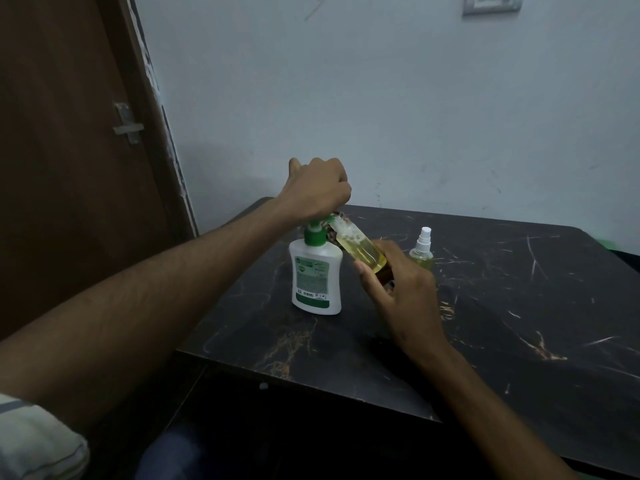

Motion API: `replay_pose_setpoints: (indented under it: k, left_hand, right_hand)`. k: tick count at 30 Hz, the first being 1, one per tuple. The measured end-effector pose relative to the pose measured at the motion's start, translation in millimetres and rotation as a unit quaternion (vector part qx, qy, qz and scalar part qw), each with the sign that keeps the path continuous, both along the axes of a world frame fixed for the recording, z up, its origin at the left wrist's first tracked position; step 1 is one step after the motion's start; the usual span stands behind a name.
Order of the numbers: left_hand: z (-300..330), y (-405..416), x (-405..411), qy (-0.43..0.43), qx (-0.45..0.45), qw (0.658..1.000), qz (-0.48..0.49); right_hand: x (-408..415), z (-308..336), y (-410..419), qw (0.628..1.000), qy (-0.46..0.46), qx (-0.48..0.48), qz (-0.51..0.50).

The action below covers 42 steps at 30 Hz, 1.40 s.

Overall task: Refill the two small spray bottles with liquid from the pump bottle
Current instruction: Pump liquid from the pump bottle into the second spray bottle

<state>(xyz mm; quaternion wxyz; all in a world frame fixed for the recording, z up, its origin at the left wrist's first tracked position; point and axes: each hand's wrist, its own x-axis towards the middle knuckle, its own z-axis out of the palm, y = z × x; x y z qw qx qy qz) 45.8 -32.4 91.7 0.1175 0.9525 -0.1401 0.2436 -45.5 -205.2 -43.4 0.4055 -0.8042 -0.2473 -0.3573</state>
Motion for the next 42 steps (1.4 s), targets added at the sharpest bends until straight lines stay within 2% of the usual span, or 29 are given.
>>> replay_pose_setpoints:
  k: [5, 11, 42]
  left_hand:
    - [5.7, -0.6, 3.0, -0.019, 0.008, 1.000, 0.000]
    - [0.3, -1.1, 0.9, 0.006, 0.002, 1.000, -0.003]
    - [5.0, 1.5, 4.4, -0.003, -0.011, 1.000, 0.005]
  right_hand:
    - [1.3, -0.7, -1.1, 1.000, 0.005, 0.005, 0.001]
    - [1.2, -0.3, -0.1, 1.000, 0.003, 0.006, 0.004]
    - [1.8, -1.4, -1.0, 1.000, 0.001, 0.008, 0.004]
